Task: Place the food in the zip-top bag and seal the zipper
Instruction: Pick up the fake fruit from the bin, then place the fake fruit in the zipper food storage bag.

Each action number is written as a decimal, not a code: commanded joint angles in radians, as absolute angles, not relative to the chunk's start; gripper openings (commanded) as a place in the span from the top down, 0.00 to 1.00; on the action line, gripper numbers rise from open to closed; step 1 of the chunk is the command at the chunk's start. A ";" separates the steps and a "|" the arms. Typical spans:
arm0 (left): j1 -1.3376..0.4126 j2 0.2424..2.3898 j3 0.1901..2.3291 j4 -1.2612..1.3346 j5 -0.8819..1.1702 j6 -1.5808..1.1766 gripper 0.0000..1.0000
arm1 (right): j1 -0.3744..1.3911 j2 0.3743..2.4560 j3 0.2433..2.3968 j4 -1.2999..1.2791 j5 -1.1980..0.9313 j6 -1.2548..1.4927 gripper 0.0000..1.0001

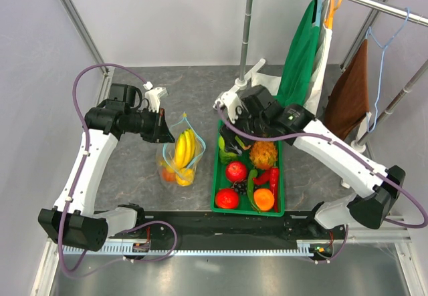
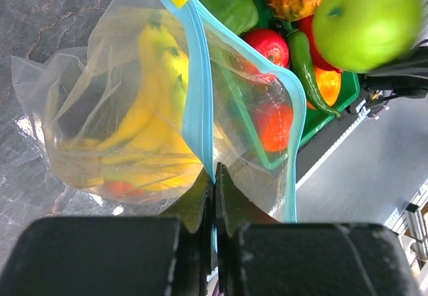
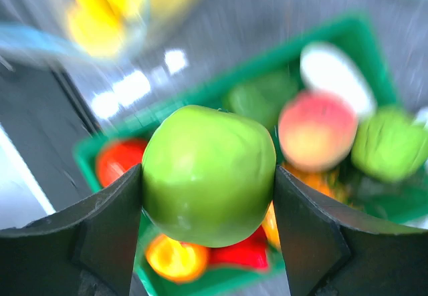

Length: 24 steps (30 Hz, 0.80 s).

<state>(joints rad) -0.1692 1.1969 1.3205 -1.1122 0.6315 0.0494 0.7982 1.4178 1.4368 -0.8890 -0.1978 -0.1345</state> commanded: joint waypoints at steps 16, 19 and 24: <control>-0.166 1.196 1.318 -1.088 0.724 0.028 0.98 | 0.925 1.591 1.605 -0.446 -0.408 0.140 0.50; -0.166 1.201 1.319 -1.083 0.733 0.025 0.98 | 0.953 1.618 1.588 -0.434 -0.405 0.126 0.50; -0.164 1.206 1.319 -1.085 0.750 0.028 0.98 | 1.015 1.623 1.560 -0.465 -0.393 0.054 0.45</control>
